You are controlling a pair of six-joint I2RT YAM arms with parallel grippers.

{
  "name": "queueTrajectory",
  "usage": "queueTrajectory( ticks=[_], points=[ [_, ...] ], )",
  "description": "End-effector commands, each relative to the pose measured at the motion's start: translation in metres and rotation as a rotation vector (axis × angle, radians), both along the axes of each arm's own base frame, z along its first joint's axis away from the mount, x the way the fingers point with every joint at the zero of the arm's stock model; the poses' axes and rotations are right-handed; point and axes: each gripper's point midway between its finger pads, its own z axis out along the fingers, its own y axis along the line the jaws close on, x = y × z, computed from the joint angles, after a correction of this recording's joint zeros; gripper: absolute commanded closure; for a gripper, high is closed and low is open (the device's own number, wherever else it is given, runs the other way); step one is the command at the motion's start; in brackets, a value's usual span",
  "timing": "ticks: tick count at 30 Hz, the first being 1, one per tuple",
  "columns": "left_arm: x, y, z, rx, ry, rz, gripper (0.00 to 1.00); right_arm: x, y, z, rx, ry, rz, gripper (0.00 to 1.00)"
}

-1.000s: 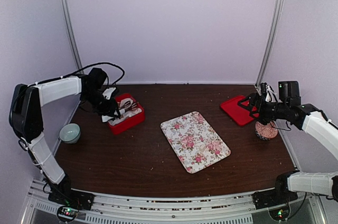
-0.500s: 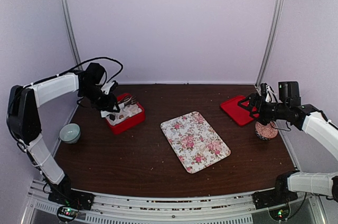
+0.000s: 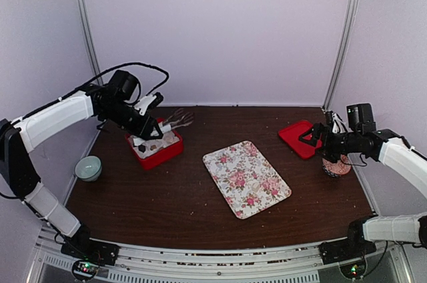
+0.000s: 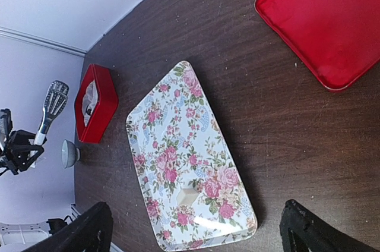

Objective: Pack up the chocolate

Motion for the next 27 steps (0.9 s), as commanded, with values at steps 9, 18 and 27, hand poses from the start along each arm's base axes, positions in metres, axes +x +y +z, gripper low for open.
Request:
queueTrajectory(
  ticks=[9,18,27],
  points=[
    [-0.071,-0.069,-0.018,0.020,0.031,-0.334,0.58,0.014,-0.001,0.014,-0.017,-0.019,0.006,0.00],
    [-0.101,-0.111,-0.040,0.129,0.011,-0.509,0.57,0.016,0.004,0.024,0.002,-0.069,0.030,0.00],
    [-0.129,-0.159,-0.062,0.173,0.000,-0.640,0.57,0.011,0.004,0.022,0.025,-0.091,0.022,0.00]
  ],
)
